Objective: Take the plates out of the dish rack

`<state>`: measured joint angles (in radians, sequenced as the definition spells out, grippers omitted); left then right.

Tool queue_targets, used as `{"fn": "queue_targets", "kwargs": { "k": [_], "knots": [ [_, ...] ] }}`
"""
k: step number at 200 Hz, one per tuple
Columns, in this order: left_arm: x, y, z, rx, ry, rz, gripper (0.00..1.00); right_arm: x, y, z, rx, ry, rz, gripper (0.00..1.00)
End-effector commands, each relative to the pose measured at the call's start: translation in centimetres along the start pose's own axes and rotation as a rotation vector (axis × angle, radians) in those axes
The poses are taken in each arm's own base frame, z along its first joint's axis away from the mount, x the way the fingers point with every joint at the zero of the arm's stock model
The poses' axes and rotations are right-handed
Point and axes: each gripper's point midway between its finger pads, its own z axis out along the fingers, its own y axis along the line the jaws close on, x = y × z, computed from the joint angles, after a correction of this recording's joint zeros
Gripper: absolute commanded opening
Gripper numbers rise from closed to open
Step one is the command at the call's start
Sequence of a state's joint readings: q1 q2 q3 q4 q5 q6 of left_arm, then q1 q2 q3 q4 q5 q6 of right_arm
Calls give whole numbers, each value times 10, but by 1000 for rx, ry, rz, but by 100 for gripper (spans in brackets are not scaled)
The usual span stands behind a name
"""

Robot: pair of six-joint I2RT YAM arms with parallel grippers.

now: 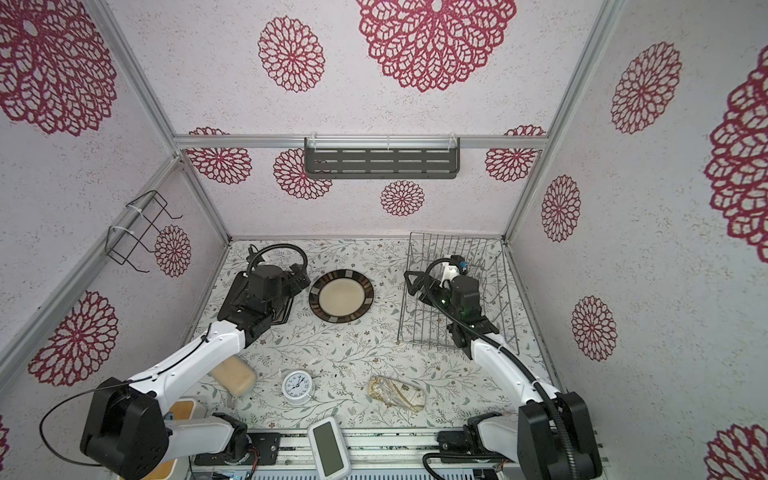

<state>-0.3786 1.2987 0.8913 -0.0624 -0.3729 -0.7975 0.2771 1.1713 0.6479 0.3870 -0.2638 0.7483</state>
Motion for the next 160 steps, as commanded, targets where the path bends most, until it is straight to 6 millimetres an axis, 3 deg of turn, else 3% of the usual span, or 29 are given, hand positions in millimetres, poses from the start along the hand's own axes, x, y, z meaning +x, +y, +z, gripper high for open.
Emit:
{"fn": "queue_targets", "kwargs": {
  "k": [1,33,73,122,160],
  "knots": [
    [-20,27,-6,-129,-66,184,97,-32,12,-17,-48,-204,-136,99],
    [-46,64,-13,-283,-183,285,97,-29,-3,-22,29,-224,-305,99],
    [-67,106,-29,-368,-299,390,97,-37,-57,-28,288,-266,-471,99],
    [-62,160,-44,-322,-437,388,97,-39,-133,-40,528,-249,-519,99],
    [-46,178,-42,-276,-493,386,97,-47,-162,-53,623,-290,-538,99]
  ]
}}
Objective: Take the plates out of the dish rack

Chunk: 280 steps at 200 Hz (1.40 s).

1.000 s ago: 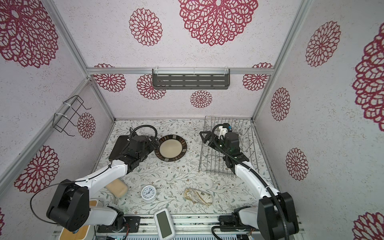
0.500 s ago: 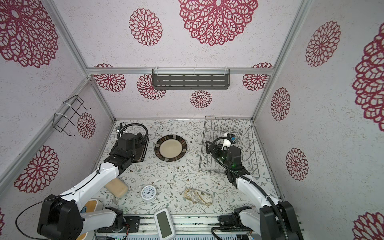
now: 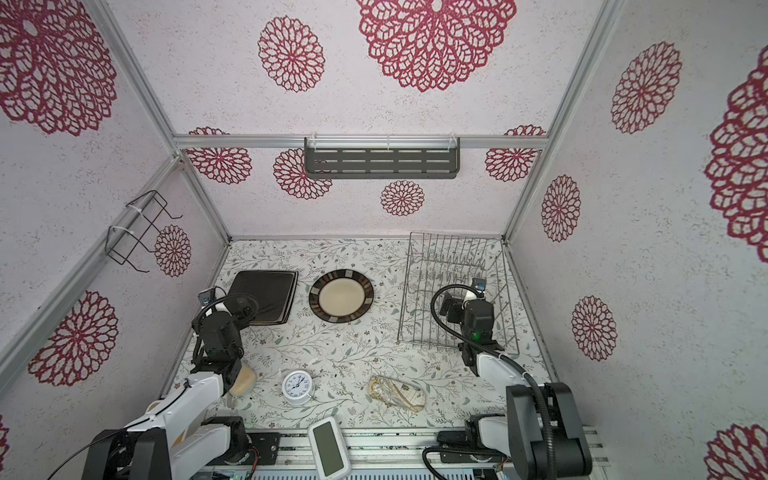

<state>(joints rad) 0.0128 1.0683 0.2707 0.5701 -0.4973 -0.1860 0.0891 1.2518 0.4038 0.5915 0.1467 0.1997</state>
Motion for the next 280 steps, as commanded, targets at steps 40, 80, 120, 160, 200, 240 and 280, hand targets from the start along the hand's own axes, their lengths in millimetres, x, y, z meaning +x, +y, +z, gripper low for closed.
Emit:
{"fn": "queue_targets", "kwargs": {
  "k": [40,80,120,160,200,240,280],
  "knots": [
    [-8,-11,13,100,-168,-37,97,-24,-32,1,132,-136,-91,99],
    [17,-13,25,103,-183,-42,97,-9,-42,1,153,-195,-100,99],
    [16,-16,29,108,-182,-31,97,10,-36,-1,94,-236,-124,99],
    [19,-12,56,21,-62,-23,97,11,-35,14,103,-176,-133,99],
    [21,-13,69,3,4,-11,97,10,-38,12,115,-183,-127,99],
    [21,-14,69,4,3,-3,97,10,-37,12,115,-183,-127,99],
    [21,-14,69,4,1,-2,97,11,-37,13,115,-179,-127,99]
  ]
}}
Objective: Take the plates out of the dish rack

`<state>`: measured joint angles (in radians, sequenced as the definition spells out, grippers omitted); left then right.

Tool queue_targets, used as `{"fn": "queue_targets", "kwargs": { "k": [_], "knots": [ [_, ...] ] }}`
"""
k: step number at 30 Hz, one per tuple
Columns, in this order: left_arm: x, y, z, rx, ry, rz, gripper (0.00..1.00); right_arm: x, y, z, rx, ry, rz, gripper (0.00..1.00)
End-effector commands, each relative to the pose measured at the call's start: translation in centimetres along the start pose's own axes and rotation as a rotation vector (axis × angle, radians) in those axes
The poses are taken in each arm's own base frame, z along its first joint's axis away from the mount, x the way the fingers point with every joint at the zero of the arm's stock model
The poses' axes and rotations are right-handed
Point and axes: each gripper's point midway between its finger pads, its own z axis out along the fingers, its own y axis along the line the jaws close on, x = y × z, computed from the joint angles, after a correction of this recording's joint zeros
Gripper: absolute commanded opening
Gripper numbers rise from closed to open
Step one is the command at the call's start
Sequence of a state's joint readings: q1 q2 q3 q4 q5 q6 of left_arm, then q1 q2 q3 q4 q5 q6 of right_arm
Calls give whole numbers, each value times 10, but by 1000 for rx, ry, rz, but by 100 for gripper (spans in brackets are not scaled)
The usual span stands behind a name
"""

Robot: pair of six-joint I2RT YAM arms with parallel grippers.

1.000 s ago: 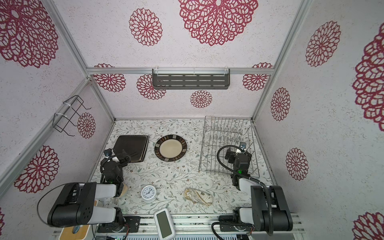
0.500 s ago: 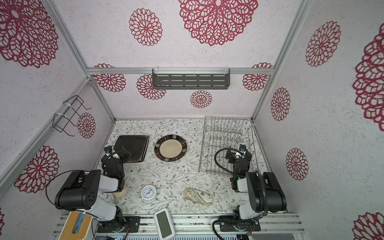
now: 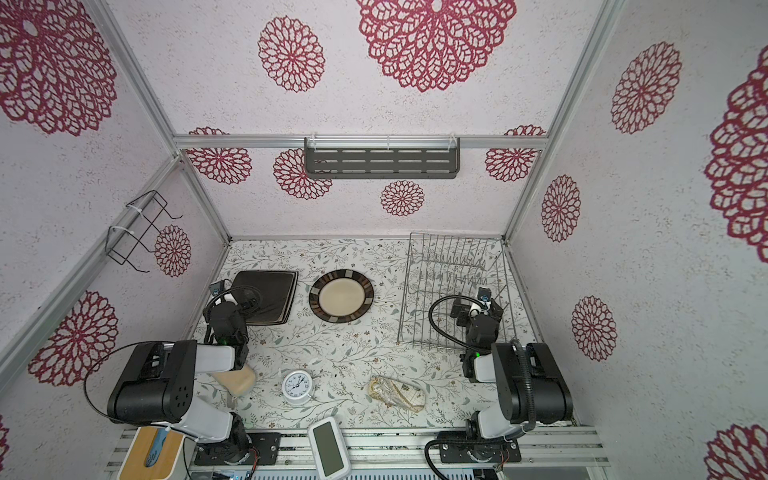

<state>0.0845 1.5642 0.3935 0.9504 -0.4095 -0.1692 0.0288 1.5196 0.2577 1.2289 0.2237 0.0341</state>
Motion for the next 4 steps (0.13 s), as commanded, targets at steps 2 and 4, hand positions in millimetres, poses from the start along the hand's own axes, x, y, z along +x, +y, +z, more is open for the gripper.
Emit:
{"fn": "queue_targets", "kwargs": {
  "k": [2,4],
  "knots": [
    [-2,4,1,-13,-2,-3,97,14,1,1,-1,49,-21,99],
    [-1,3,1,-12,0,0,97,14,0,1,1,48,-22,99]
  ]
}}
